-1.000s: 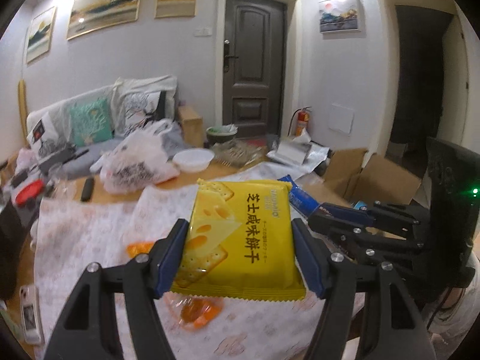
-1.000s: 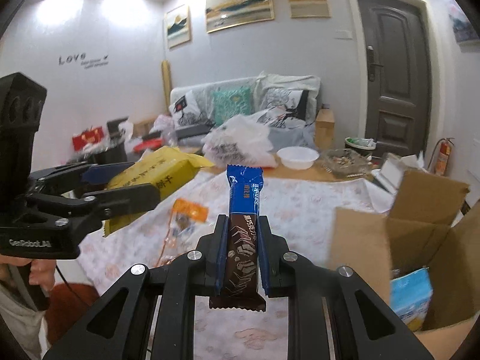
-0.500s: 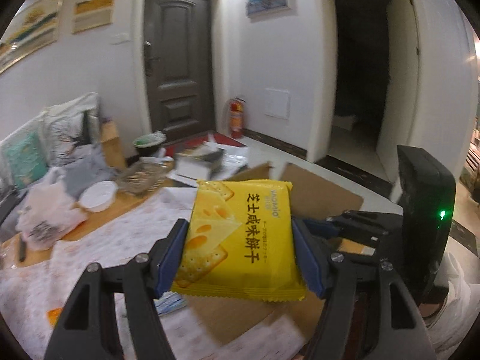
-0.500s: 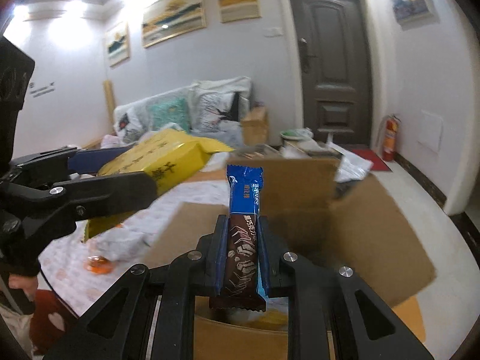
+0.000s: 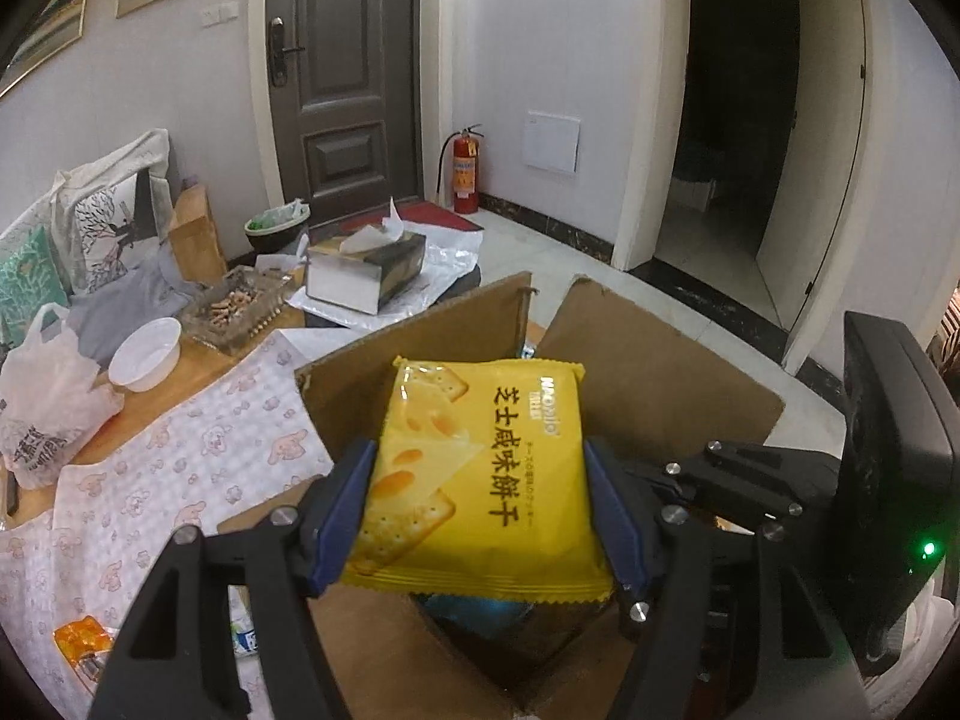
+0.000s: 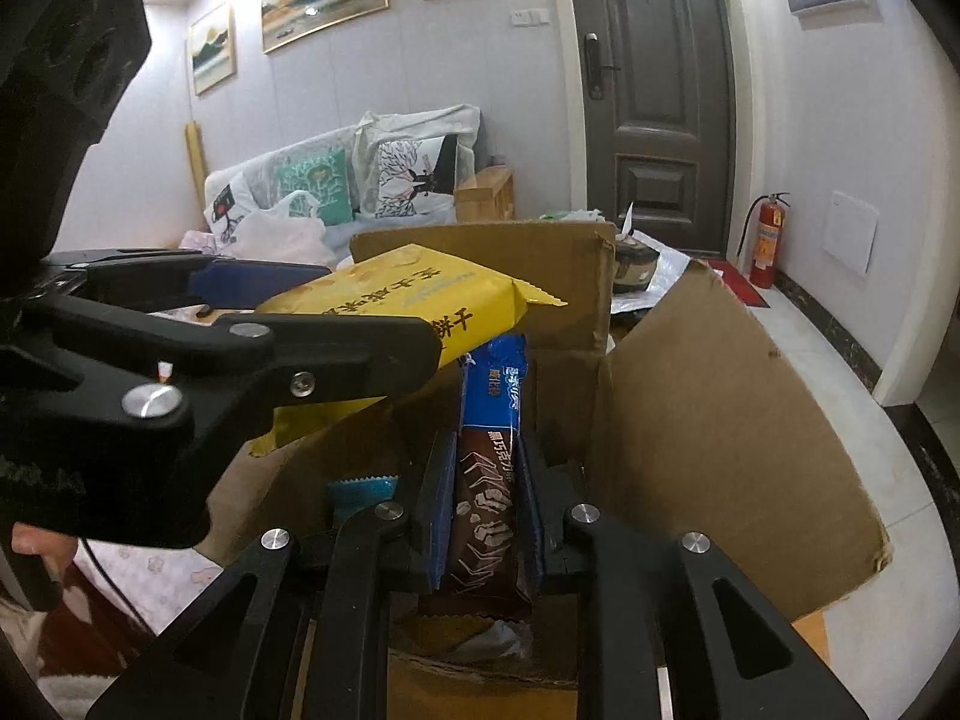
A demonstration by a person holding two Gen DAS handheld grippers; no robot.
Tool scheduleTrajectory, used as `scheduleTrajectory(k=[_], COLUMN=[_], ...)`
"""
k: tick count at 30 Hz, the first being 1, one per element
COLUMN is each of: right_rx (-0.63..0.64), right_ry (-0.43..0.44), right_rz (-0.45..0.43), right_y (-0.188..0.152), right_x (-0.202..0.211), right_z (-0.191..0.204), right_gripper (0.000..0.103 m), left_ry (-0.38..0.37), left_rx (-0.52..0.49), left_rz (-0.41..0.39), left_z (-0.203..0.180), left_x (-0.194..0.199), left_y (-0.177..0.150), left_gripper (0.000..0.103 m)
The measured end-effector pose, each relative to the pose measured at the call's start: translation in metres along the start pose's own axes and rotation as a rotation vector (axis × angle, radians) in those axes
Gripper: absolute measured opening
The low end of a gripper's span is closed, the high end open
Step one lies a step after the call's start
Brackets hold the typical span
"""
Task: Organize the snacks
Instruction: 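Carry both snacks into the box and open both tools, then move both tools back over the remaining snacks on the cloth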
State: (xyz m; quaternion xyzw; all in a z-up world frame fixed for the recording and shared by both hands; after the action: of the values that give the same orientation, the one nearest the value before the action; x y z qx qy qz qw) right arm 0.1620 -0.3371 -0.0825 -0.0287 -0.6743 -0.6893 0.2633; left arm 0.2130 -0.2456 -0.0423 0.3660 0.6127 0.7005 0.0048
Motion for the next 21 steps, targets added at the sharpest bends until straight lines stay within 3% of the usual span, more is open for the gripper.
scheduleTrajectory(k=[4, 10, 21], right_rx=[0.004, 0.008, 0.009], right_ry=[-0.005, -0.009, -0.012], right_rz=[0.008, 0.001, 0.004], right_y=[0.0, -0.001, -0.001], right_x=[-0.003, 0.003, 0.007], right_z=[0.0, 0.002, 0.005], right_gripper=[0.02, 0.024, 0.027], left_ry=[-0.039, -0.031, -0.018], left_rx=[-0.006, -0.023, -0.001], left_rz=[0.049, 0.087, 0.066], left_z=[-0.001, -0.002, 0.012], left_x=[-0.012, -0.022, -0.012], left_y=[-0.002, -0.007, -0.005], left_gripper=[0.066, 0.067, 0.071])
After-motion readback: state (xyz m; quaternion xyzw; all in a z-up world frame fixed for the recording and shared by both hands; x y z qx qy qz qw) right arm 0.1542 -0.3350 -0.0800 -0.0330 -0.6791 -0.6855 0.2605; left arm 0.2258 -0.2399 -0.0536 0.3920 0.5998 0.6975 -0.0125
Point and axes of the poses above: each gripper's, at about its wrist camera, not at the fingertips, and x roughly against the way its jaws point, z to its left, y to its top, the point moved 6 cm from there along -x, roughly the way its jaws point, and after that the axes turned 11 degrees about -z, right-handed, at the moved point
